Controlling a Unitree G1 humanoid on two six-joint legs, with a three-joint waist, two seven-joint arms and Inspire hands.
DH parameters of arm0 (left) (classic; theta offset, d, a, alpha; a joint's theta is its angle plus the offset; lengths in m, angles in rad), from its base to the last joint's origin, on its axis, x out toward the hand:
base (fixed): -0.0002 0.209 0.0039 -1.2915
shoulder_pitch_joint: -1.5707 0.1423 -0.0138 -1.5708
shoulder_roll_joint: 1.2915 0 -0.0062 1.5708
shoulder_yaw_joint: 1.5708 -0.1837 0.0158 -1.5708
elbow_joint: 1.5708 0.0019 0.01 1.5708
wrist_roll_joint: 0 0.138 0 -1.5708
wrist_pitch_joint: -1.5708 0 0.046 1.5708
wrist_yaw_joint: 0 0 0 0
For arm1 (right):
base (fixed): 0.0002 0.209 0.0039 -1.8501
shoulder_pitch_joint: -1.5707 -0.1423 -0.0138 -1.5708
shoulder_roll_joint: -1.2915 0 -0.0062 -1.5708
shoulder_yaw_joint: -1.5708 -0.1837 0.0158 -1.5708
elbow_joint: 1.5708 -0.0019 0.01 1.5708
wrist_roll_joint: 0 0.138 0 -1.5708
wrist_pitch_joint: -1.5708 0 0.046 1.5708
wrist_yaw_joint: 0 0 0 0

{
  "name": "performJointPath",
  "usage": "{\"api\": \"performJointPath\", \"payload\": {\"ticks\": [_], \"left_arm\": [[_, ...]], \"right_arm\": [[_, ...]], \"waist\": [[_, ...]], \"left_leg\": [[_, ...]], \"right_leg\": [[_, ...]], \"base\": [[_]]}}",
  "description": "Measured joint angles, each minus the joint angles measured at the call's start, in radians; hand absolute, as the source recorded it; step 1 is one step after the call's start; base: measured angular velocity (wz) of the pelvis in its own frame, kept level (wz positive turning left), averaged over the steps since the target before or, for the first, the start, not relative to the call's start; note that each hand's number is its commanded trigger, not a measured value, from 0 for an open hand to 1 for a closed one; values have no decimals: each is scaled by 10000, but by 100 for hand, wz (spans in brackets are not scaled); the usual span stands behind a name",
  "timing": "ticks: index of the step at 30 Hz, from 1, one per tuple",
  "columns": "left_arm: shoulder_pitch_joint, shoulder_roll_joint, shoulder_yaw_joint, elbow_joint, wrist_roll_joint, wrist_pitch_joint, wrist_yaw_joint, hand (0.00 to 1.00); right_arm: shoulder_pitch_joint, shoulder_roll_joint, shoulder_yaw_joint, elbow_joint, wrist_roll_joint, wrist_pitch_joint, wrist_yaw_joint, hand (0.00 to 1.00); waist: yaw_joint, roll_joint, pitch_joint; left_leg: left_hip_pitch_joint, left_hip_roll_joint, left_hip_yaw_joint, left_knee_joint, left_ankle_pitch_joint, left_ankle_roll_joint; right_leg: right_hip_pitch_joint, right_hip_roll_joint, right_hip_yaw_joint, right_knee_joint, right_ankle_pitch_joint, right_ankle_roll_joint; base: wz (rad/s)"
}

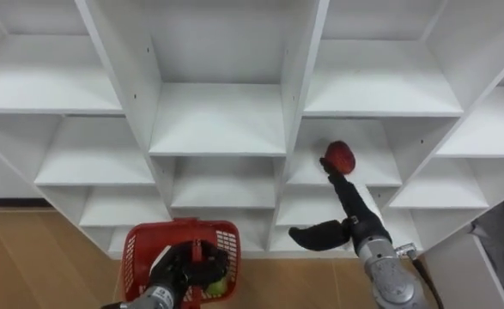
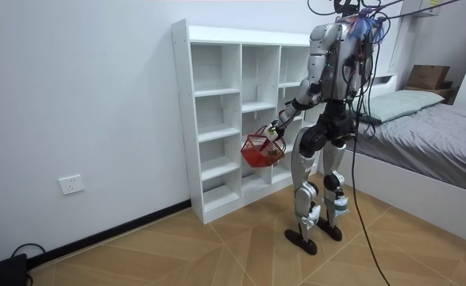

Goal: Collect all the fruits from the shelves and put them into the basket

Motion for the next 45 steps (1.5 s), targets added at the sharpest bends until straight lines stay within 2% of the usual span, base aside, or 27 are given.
{"api": "performJointPath", "payload": {"ticks": [5,13,18,28,32,37,42,44,45], "left_arm": [[333,-12,0,-1,-2,17,1,100],[377,-33,0,-92,-9,91,3,100],[436,-2,2,-91,-6,91,-22,100],[589,12,17,-91,-7,201,-37,100],[619,17,145,-247,0,274,-76,100],[648,22,386,-799,-17,360,-113,100],[648,85,482,-865,-21,378,-112,100],[650,172,478,-868,-162,380,-114,100],[648,177,479,-869,-283,380,-115,100]], "right_arm": [[4,-12,-470,-39,62,-6,-587,0],[159,-20,-606,-408,527,-78,-1203,0],[162,-37,-712,-401,813,-78,-1350,0],[168,-67,-793,-382,1078,-78,-1612,0],[163,-109,-796,-88,1270,-77,-1598,0],[42,-168,-802,342,1324,-63,-1558,0],[-182,-353,-850,534,1335,-20,-1350,0],[-600,-374,-964,940,1484,-21,-1323,0],[-758,-383,-1019,1091,1622,-21,-1317,0]], "waist": [[-37,9,-2],[-64,140,46],[-101,141,42],[-251,93,23],[-224,-7,-33],[-172,-78,-60],[-67,-92,-41],[4,-128,29],[7,-142,34]], "left_leg": [[245,-2,30,-149,-25,-25],[385,1,23,-163,-38,-39],[410,-16,24,-146,-34,-37],[410,-13,27,-148,-35,-39],[415,2,27,-141,-35,-39],[486,1,32,-109,-36,-39],[351,6,24,72,-96,-37],[264,10,-26,151,-101,-36],[191,14,-30,172,-101,-35]], "right_leg": [[172,8,2,-36,-37,11],[322,23,0,-27,-40,10],[346,19,19,-22,-48,3],[338,25,20,-31,-52,7],[320,24,-2,-10,-67,-8],[362,3,-32,23,-71,-8],[337,-12,-137,74,-86,-16],[203,-31,-190,189,-136,-37],[115,-37,-192,208,-148,-42]], "base": [[-1],[0],[0],[0],[0],[0],[0],[6],[5]]}}
